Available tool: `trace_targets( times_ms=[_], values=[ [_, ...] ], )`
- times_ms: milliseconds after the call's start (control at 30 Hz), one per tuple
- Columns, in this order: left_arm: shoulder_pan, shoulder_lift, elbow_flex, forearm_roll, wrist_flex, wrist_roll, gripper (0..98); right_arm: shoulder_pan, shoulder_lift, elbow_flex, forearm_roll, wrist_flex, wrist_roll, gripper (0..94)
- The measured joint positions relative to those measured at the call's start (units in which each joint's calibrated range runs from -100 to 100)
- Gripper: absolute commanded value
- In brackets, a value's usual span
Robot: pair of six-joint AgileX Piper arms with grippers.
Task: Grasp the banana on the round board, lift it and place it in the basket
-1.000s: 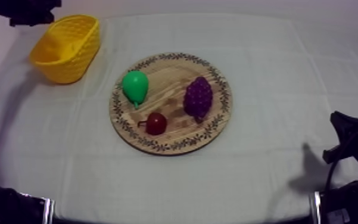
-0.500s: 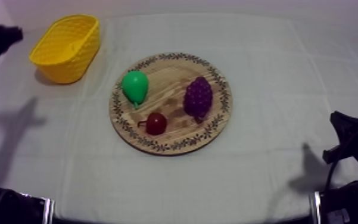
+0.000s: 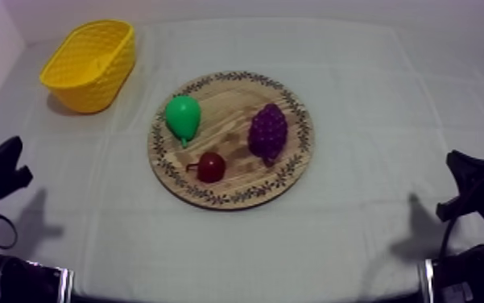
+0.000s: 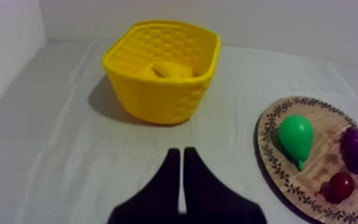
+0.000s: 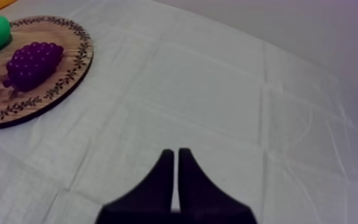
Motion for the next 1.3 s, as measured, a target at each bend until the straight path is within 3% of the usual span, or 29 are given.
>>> trace_targets(
  times_ms=[133, 300, 533, 700, 1300],
  values=[
    [-0.5, -5.1, 3.9, -0.06, 1.3, 0.4, 0.1, 0.0, 0.0, 0.0, 0.0, 0.0, 0.0, 0.3],
    [-1.5, -10.1, 5.5, -1.47, 4.5, 1.8, 0.1, 0.0, 0.0, 0.0, 0.0, 0.0, 0.0, 0.3],
    [-1.6, -11.0, 5.5, -5.65, 7.0, 5.6, 0.1, 0.0, 0.0, 0.0, 0.0, 0.0, 0.0, 0.3],
    [-1.4, -11.0, 5.7, -6.99, 6.6, 8.6, 0.1, 0.0, 0.0, 0.0, 0.0, 0.0, 0.0, 0.3],
    [-1.4, -11.1, 5.9, -7.41, 6.3, 10.2, 0.1, -0.1, 0.0, 0.0, 0.0, 0.0, 0.0, 0.3]
  ],
)
